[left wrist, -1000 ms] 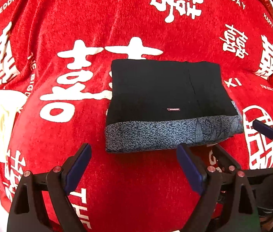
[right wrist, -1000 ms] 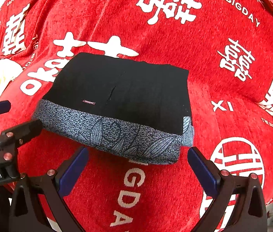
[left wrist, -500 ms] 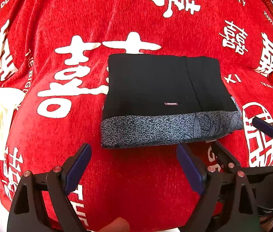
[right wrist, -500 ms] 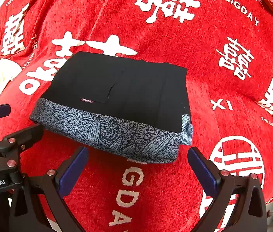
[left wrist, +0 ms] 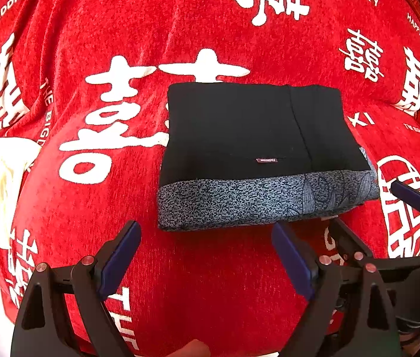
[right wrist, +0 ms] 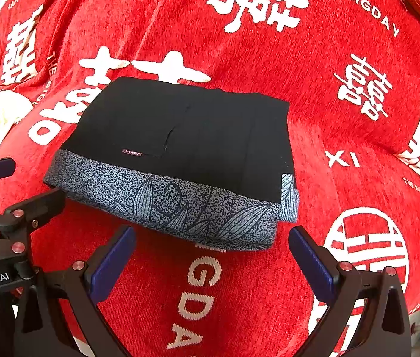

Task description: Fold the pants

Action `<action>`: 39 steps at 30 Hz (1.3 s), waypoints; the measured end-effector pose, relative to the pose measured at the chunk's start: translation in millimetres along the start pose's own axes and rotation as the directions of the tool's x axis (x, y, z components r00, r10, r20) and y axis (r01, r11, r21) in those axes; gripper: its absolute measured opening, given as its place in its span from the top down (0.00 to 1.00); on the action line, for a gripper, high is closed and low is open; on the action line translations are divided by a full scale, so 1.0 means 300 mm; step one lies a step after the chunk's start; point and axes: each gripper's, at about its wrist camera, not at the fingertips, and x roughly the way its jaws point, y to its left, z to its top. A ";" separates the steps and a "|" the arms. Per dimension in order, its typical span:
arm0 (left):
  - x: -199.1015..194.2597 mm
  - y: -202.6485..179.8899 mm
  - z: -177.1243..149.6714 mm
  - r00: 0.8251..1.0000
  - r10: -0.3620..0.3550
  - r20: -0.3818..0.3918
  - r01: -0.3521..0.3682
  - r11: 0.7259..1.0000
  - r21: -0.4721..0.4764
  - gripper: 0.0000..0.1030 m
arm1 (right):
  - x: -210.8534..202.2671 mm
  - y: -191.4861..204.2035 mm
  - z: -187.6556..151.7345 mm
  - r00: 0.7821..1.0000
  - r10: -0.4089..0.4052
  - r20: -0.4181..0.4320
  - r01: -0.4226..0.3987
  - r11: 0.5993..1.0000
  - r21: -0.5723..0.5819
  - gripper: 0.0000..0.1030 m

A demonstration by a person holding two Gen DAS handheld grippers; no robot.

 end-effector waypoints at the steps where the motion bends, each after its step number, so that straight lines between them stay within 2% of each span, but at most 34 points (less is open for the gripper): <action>1: 0.000 -0.001 0.000 1.000 -0.001 0.000 0.001 1.000 0.001 0.11 | 0.001 0.000 0.000 1.000 0.001 -0.001 -0.001 1.000 -0.002 0.00; 39: 0.009 -0.006 0.008 1.000 0.000 -0.003 0.000 1.000 0.006 0.11 | 0.004 -0.011 0.009 1.000 0.011 0.000 -0.011 1.000 0.003 0.00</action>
